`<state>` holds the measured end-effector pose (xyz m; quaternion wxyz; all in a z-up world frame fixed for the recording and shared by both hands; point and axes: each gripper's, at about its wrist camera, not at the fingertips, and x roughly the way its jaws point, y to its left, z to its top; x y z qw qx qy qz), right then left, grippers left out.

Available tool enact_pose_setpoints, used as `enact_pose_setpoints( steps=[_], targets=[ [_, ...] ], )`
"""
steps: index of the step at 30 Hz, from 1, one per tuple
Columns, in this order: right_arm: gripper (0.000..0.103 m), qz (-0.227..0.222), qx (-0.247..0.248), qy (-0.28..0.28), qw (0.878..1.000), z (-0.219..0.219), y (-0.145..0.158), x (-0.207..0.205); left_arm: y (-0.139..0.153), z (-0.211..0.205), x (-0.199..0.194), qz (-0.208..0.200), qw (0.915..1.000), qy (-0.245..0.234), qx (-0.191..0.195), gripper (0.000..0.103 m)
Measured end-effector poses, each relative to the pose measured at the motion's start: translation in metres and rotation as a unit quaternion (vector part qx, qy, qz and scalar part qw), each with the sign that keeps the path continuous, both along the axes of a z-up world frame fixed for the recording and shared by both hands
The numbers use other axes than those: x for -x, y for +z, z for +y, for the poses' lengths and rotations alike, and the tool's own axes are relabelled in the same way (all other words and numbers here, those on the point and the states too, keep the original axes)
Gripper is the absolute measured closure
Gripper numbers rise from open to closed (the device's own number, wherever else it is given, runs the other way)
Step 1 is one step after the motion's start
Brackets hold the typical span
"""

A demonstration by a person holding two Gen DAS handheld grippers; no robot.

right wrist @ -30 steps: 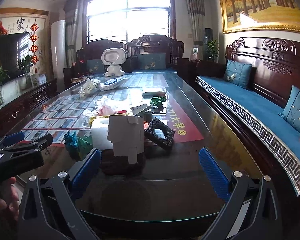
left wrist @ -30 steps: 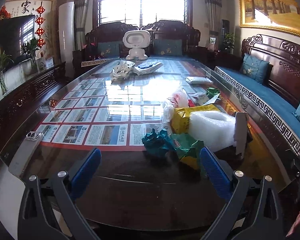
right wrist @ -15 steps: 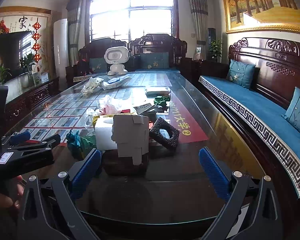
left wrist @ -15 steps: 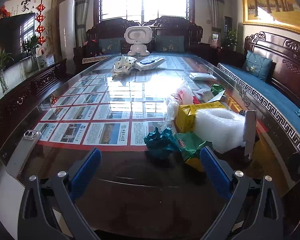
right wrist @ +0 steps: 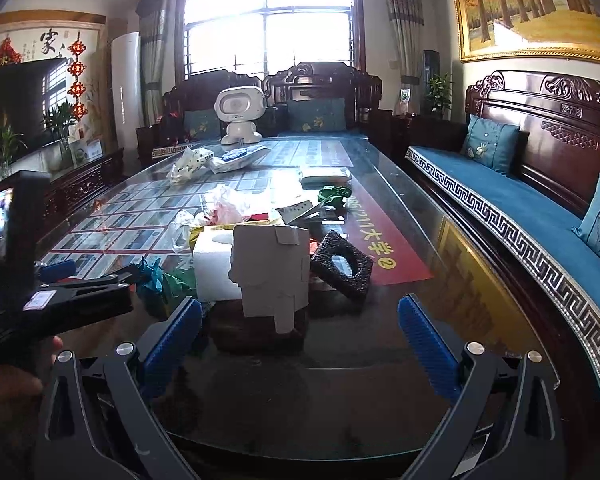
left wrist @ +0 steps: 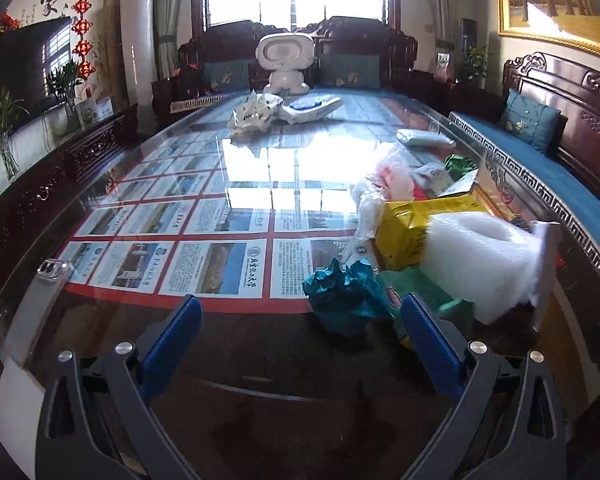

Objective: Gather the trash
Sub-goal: 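Grasp the teal crumpled paper with the left tool while the right tool grasps the white cardboard box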

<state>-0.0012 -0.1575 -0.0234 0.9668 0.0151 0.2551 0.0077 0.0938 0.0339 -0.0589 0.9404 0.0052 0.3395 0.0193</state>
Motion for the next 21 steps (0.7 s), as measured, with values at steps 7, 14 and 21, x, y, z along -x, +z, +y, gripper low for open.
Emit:
enact_pose_setpoints(
  steps=[7, 14, 21],
  targets=[
    [0.008, 0.009, -0.008, 0.005, 1.000, -0.001, -0.007, -0.013, -0.016, -0.002, -0.031, 0.026, 0.9997, -0.002, 0.000, 0.004],
    [0.008, 0.018, -0.016, 0.012, 1.000, -0.002, -0.013, -0.022, -0.026, -0.004, -0.047, 0.046, 0.9989, -0.002, 0.001, 0.004],
    [0.008, 0.025, -0.021, 0.008, 0.999, -0.003, -0.016, -0.025, -0.031, 0.002, -0.046, 0.058, 0.9982, -0.004, 0.011, 0.030]
  ],
)
